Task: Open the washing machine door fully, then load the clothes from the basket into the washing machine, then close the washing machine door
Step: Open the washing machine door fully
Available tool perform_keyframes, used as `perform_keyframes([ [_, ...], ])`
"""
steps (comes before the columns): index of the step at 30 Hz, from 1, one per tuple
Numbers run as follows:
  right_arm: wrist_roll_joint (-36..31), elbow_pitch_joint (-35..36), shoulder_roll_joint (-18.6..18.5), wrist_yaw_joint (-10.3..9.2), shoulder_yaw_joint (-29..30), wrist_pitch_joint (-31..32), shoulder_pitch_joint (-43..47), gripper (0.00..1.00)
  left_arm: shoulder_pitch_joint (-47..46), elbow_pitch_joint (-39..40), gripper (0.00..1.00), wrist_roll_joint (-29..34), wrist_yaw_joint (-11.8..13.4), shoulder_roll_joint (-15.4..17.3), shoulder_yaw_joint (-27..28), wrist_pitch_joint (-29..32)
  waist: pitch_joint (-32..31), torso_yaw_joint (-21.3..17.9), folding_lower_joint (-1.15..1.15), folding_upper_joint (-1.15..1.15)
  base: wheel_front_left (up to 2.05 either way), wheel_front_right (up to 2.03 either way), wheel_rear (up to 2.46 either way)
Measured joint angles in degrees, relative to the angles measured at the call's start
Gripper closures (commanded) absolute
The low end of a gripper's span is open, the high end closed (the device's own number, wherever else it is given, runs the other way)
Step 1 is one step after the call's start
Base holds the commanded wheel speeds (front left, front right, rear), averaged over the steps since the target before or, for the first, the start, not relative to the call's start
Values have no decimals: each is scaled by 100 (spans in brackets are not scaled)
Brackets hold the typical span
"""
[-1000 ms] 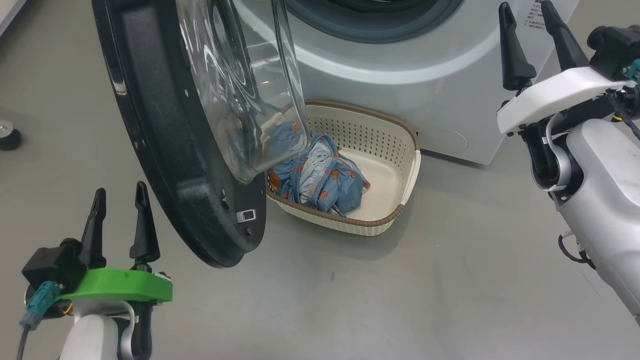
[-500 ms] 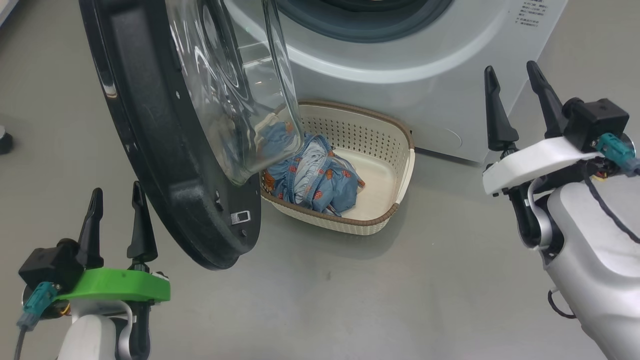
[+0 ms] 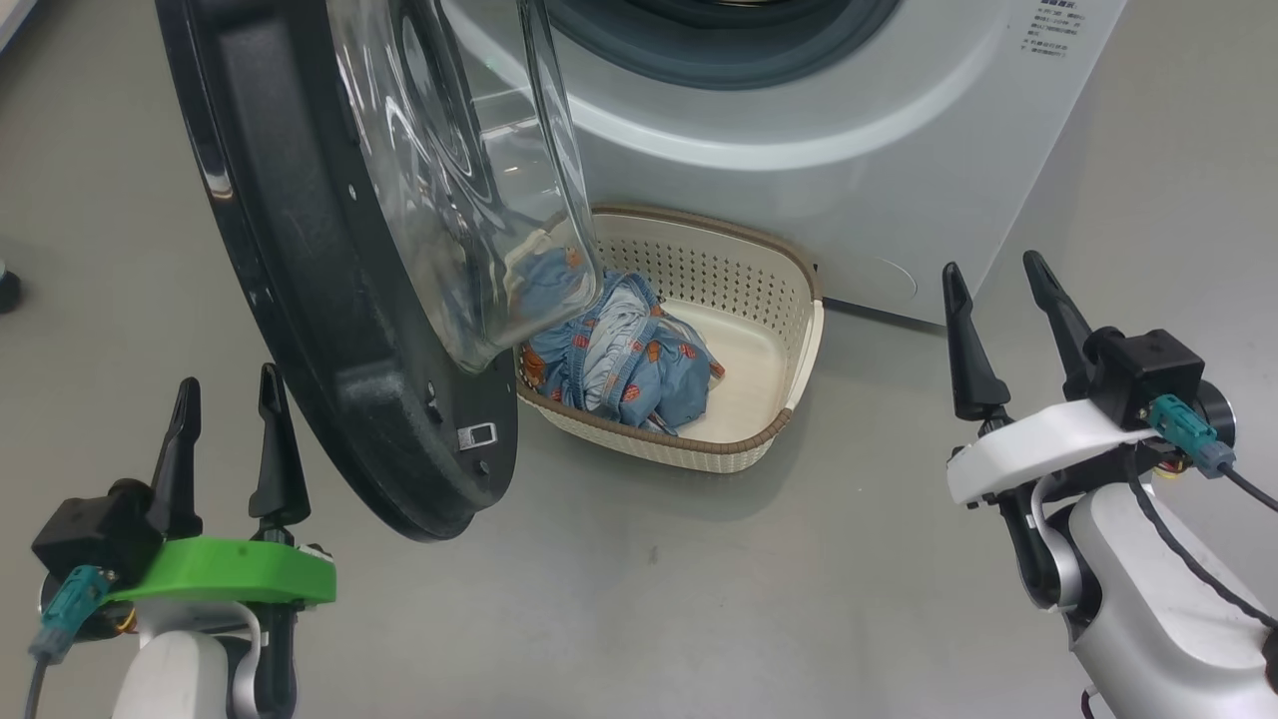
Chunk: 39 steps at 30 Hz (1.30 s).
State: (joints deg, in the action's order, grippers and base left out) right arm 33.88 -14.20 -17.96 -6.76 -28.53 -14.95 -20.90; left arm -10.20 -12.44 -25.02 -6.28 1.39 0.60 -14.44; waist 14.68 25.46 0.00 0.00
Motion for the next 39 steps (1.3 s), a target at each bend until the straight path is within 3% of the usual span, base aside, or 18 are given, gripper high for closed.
perform_keyframes([
  [17, -580, 312, 279, -4, 292, 0, 871, 0, 80, 3, 0, 51, 0, 0, 55, 0, -37, -37, 0, 0, 0, 0, 0],
  [39, -1127, 553, 508, -45, 921, 0, 1282, 0, 147, -29, 0, 219, 0, 0, 87, 0, -162, -89, 0, 0, 0, 0, 0],
])
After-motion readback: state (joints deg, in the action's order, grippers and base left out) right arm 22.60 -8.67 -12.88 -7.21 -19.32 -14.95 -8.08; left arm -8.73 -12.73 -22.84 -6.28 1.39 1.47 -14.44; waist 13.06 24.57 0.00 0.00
